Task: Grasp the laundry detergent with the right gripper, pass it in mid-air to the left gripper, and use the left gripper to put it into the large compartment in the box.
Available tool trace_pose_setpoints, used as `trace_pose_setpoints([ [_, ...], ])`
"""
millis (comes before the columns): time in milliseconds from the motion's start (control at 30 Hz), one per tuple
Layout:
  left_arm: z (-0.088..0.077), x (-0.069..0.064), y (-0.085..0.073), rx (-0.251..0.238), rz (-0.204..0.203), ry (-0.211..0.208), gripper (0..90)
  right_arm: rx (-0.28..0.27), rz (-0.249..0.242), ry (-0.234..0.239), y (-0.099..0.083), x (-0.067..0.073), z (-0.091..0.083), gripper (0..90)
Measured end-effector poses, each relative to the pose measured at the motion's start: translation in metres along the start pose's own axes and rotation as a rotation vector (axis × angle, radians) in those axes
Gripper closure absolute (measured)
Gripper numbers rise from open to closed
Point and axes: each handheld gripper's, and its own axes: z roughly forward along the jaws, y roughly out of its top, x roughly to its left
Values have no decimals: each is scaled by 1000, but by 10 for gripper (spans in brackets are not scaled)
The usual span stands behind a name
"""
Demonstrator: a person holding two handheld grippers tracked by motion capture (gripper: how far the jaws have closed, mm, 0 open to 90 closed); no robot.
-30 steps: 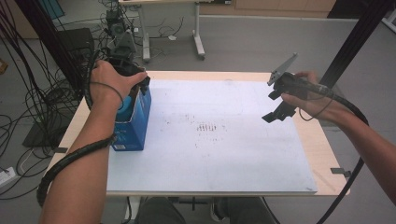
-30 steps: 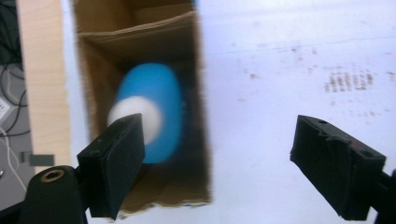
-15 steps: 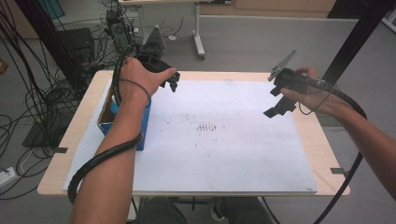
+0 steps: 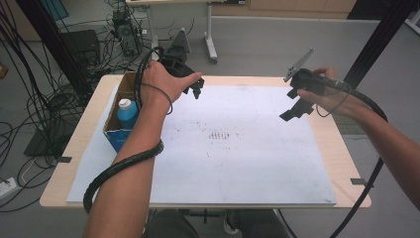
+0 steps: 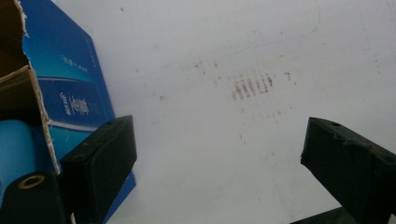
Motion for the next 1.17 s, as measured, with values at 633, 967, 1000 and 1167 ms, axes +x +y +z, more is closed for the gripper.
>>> trace_pose_setpoints([
  [633,7,-12,1,17,45,-13,105,10,4,-3,1,-1,1,60],
  [967,7,-15,0,16,68,-7,104,15,2,-1,2,0,2,60],
  [1000,7,-16,0,15,72,-4,104,15,5,0,3,1,2,60],
  [1167,9,-19,-1,15,82,-1,104,14,6,3,3,1,4,60],
])
